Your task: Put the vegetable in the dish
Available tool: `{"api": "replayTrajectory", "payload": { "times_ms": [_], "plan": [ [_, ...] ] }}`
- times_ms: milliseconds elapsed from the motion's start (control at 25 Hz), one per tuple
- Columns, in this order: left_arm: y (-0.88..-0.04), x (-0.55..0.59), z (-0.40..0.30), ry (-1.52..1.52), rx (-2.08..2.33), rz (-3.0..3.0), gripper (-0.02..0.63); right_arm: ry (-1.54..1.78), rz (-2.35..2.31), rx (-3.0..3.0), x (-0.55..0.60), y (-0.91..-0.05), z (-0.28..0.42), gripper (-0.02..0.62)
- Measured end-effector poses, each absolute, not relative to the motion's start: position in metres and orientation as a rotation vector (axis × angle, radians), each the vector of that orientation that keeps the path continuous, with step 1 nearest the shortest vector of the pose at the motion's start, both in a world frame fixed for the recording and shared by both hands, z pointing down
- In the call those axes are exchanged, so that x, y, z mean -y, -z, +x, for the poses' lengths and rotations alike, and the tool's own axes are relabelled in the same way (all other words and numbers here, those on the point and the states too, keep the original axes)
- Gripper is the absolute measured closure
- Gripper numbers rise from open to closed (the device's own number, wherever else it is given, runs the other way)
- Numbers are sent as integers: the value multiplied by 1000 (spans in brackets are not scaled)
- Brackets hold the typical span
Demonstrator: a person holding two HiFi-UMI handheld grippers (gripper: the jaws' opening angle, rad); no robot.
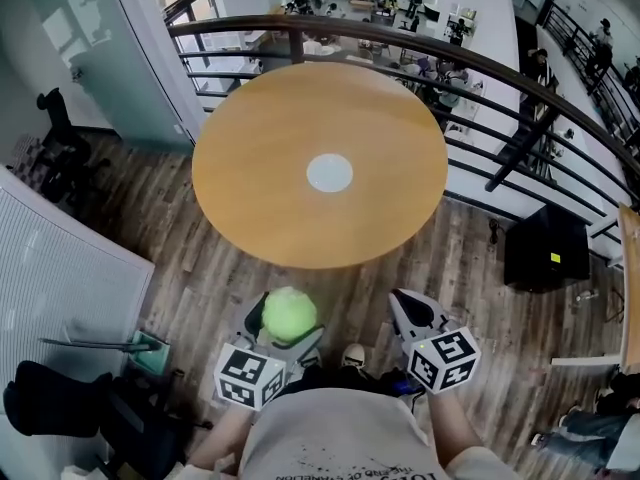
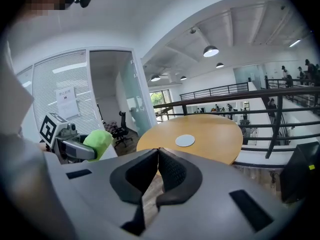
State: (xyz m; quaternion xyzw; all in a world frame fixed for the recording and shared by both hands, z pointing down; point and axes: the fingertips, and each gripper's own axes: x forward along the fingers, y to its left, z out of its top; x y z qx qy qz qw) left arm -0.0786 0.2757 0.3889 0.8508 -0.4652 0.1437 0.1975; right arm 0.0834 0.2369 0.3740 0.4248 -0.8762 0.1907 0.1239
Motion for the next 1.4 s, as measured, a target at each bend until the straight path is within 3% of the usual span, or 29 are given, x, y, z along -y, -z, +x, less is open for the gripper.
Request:
{"api": "replayTrajectory", "payload": {
  "times_ms": [1000, 1400],
  "plan": [
    [-393, -285, -121, -406, 1217, 2444, 117, -581, 1377, 2486, -256, -384, 58, 571],
    [-403, -220, -107, -425, 1218, 2427, 117, -624, 1349, 2506, -186, -400, 66, 570]
  ]
}}
